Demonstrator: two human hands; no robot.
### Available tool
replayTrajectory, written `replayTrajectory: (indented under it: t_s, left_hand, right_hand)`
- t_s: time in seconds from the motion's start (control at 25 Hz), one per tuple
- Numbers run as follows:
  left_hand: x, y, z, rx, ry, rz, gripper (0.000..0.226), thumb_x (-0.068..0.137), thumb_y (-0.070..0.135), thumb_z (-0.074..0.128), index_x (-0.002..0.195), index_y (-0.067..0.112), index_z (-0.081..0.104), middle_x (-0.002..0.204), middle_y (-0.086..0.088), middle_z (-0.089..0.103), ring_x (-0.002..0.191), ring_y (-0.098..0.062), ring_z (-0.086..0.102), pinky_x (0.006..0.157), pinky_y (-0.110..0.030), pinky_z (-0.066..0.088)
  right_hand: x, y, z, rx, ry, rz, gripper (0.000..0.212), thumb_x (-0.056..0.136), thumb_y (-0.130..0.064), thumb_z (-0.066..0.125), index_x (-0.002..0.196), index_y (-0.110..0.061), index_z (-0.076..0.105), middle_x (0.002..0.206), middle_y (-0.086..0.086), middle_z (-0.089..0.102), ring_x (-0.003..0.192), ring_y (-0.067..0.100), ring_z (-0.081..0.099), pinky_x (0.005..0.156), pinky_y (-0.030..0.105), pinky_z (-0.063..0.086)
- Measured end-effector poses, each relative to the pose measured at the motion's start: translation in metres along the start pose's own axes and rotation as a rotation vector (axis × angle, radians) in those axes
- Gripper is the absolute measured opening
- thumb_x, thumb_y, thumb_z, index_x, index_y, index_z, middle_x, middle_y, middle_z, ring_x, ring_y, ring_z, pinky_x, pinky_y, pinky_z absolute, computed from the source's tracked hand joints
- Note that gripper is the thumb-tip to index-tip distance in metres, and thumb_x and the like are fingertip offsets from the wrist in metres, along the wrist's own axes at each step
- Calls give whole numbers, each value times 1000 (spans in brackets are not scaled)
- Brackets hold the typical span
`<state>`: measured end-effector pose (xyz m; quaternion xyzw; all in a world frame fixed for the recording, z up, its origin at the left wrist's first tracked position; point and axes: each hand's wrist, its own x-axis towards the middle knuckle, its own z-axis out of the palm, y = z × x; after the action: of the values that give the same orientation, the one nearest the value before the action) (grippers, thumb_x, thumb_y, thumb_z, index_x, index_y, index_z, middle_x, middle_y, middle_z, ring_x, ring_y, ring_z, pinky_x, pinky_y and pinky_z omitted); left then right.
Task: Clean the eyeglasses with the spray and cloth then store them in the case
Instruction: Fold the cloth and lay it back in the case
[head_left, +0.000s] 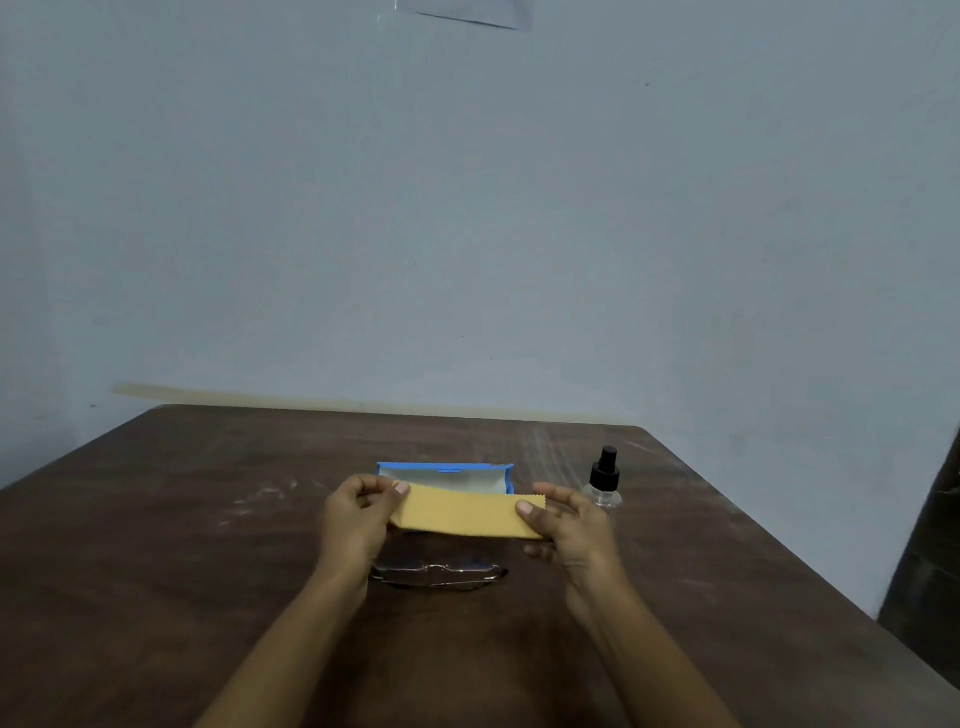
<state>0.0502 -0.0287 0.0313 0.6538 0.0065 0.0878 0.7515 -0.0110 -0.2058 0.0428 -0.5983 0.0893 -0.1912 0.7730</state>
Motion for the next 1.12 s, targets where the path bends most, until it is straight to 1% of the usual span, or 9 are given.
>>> replayTrajectory:
  t_s: [0.16, 0.28, 0.44, 0.64, 0.76, 0.92, 1.0, 1.08, 1.12]
  left_hand:
    - [17, -6, -8, 85, 60, 39, 15, 77, 9, 68, 68, 13, 57, 77, -14, 61, 65, -22, 54, 61, -32, 46]
    - [29, -8, -9, 165, 97, 24, 18, 75, 9, 70, 69, 14, 53, 75, -10, 60, 62, -20, 55, 65, -35, 50]
    - [38, -8, -7, 283, 130, 53, 20, 74, 10, 70, 71, 13, 51, 71, -3, 55, 61, -16, 54, 55, -27, 46]
    - [49, -12, -10, 356, 121, 123, 16, 71, 9, 73, 67, 17, 60, 68, -3, 61, 58, -17, 55, 52, -27, 46]
    - [50, -13, -9, 417, 154, 205, 13, 72, 10, 72, 70, 16, 61, 69, -3, 63, 61, -17, 60, 53, -29, 48]
    - [50, -14, -7, 446, 138, 243, 18, 74, 7, 70, 66, 20, 60, 76, -2, 66, 73, -16, 62, 66, -36, 55]
    - [50, -17, -6, 458, 137, 229, 18, 75, 7, 68, 68, 21, 61, 79, -1, 65, 75, -12, 60, 63, -30, 53]
    - [50, -18, -4, 486, 135, 256, 15, 75, 7, 68, 71, 20, 62, 76, 3, 63, 72, -4, 57, 57, -15, 44]
    - [50, -17, -3, 513, 134, 284, 13, 76, 8, 68, 72, 19, 63, 72, 7, 61, 70, 0, 55, 55, -10, 39]
  right_hand:
    - [24, 10, 12, -123, 72, -43, 17, 81, 6, 60, 85, -9, 54, 80, 9, 59, 67, 15, 55, 37, 13, 45]
    - [39, 20, 17, -247, 137, -65, 26, 80, 4, 62, 73, -15, 46, 81, 9, 56, 65, 15, 53, 35, 13, 43]
    - [56, 28, 21, -281, 82, -8, 24, 80, 6, 62, 69, -11, 50, 79, 10, 56, 61, 14, 54, 40, 14, 46]
    - [67, 30, 25, -268, 8, 46, 14, 84, 6, 57, 78, -5, 64, 80, 7, 59, 65, 13, 56, 49, 11, 51]
    - [70, 36, 24, -597, 45, -107, 14, 85, -5, 59, 87, -12, 70, 85, -2, 62, 76, 11, 59, 68, 20, 53]
    - [71, 37, 27, -769, 64, -272, 22, 88, -7, 56, 105, -10, 67, 97, -3, 61, 82, 0, 47, 60, 5, 35]
    - [72, 38, 29, -802, 75, -314, 24, 88, -7, 54, 109, -10, 65, 109, 2, 64, 89, 4, 49, 71, 10, 38]
    - [73, 41, 29, -860, 78, -325, 25, 89, -9, 53, 111, -13, 65, 117, 2, 63, 104, 13, 53, 92, 27, 41]
    - [72, 42, 29, -923, 76, -323, 26, 89, -12, 52, 112, -17, 64, 119, -1, 61, 113, 17, 50, 100, 34, 36]
